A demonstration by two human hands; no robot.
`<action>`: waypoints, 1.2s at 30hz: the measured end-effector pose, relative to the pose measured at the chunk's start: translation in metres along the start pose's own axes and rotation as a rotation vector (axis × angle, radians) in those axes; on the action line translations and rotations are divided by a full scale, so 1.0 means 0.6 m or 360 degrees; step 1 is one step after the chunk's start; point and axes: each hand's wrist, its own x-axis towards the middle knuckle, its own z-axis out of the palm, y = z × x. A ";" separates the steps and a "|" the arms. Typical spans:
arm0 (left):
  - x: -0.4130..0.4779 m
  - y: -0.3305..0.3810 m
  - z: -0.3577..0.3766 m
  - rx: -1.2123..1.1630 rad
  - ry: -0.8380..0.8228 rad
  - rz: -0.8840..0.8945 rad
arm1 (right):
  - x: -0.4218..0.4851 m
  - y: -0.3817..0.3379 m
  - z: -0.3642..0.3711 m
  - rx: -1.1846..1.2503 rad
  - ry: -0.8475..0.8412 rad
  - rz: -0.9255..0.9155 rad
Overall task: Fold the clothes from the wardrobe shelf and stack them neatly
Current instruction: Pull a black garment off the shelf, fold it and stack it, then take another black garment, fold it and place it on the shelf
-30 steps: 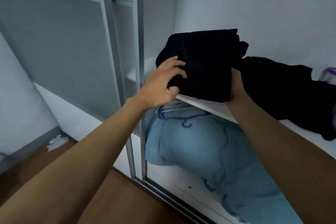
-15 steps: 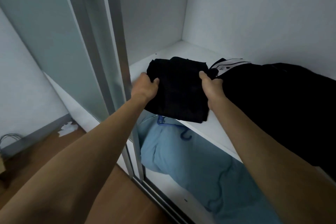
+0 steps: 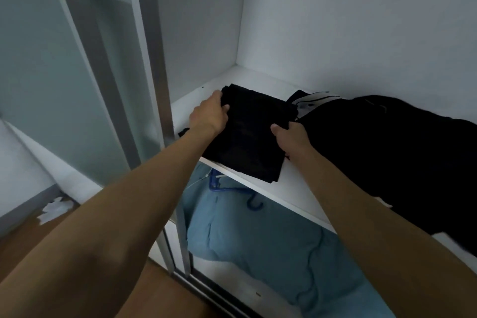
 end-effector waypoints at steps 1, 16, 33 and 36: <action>0.007 0.007 -0.004 -0.0041 0.0044 0.0049 | 0.000 -0.003 -0.002 -0.0218 0.0072 -0.0068; 0.044 0.012 -0.014 0.0524 -0.0035 0.0687 | 0.046 -0.001 0.039 -0.0835 0.0267 -0.0075; 0.056 -0.025 -0.035 0.0564 -0.0256 0.0232 | 0.044 -0.072 0.035 -0.0344 -0.0221 -0.0159; 0.051 0.017 -0.011 0.0160 -0.0170 0.0590 | 0.034 -0.076 -0.053 -0.0864 0.0323 -0.0635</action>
